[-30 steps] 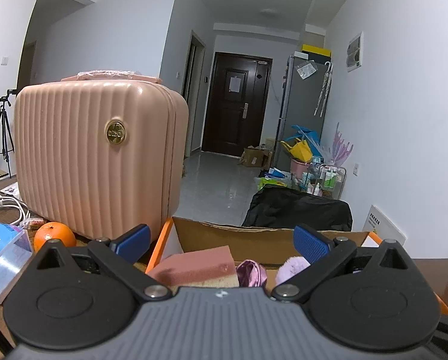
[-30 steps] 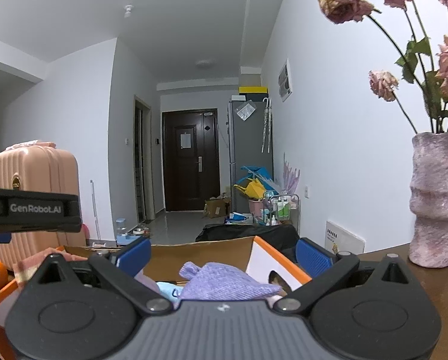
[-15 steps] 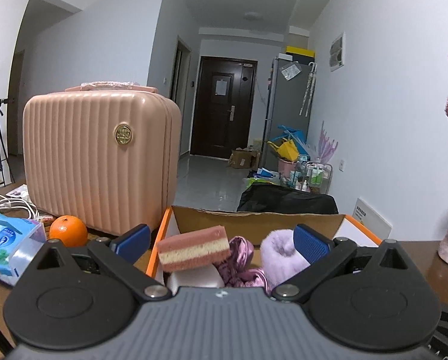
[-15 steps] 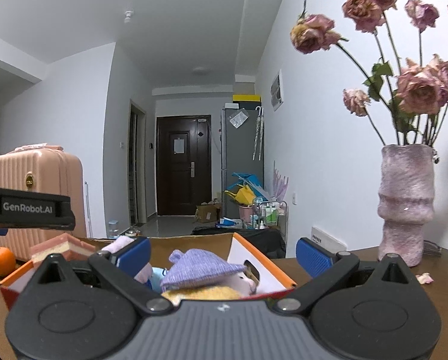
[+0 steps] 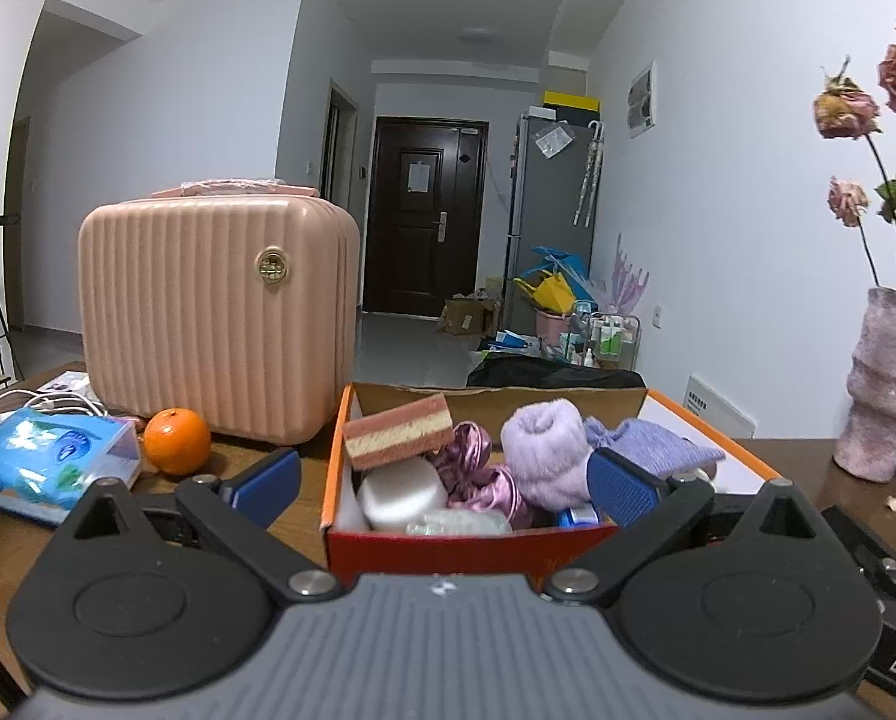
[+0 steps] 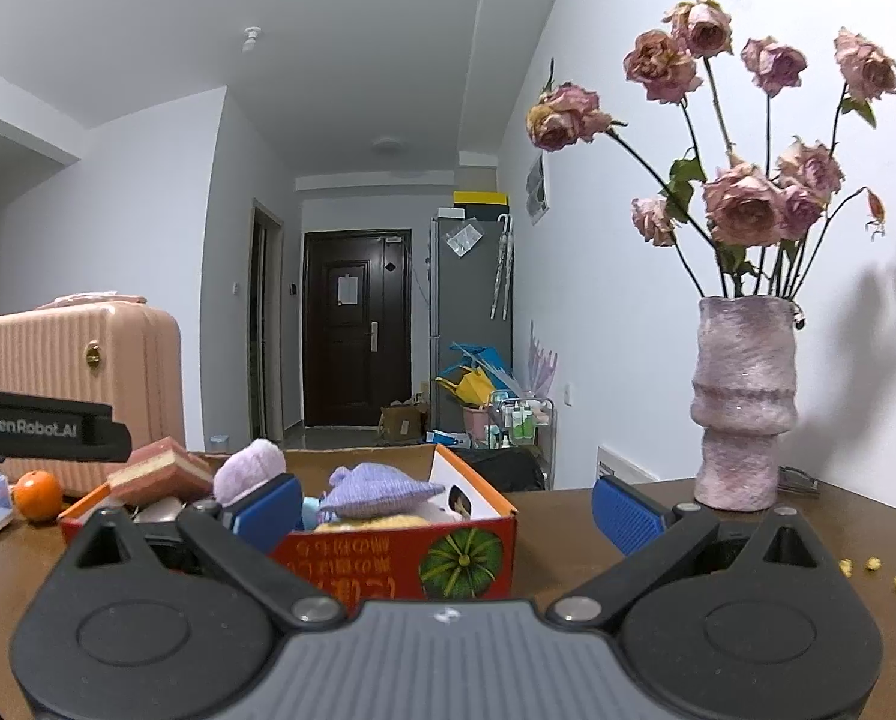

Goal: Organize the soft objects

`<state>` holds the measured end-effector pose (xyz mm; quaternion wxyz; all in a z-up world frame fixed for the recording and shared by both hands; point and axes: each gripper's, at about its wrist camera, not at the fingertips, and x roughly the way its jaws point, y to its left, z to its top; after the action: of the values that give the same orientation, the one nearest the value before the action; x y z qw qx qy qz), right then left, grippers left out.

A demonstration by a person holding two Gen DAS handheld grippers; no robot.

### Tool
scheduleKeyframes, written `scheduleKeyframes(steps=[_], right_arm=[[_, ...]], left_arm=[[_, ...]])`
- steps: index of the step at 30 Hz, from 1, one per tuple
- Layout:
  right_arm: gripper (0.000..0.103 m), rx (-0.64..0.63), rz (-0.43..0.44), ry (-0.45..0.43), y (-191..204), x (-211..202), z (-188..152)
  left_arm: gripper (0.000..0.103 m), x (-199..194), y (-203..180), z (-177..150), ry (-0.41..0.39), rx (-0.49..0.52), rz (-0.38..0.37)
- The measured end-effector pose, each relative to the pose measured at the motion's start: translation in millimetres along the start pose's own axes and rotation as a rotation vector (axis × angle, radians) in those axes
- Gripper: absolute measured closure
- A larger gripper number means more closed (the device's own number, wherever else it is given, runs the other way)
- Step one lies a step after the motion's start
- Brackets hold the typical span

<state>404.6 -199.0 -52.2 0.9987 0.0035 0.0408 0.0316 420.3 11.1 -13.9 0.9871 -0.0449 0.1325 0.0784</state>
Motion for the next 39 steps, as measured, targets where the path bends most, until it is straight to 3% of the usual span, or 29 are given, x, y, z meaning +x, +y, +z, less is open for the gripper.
scheduleKeyframes(steps=[13, 29, 39], right_arm=[[0.0, -0.039, 0.009, 0.052, -8, -66, -4], [0.0, -0.035, 0.038, 0.106, -16, -137, 0], [0.0, -0.056, 0.043, 0.122, -18, -177, -1]], left_arm=[[0.0, -57, 12, -17, 0.039, 0.041, -0.052], [0.0, -136, 21, -32, 0.027, 0.116, -0.149], [0.0, -187, 37, -37, 0.028, 0.113, -0.139]])
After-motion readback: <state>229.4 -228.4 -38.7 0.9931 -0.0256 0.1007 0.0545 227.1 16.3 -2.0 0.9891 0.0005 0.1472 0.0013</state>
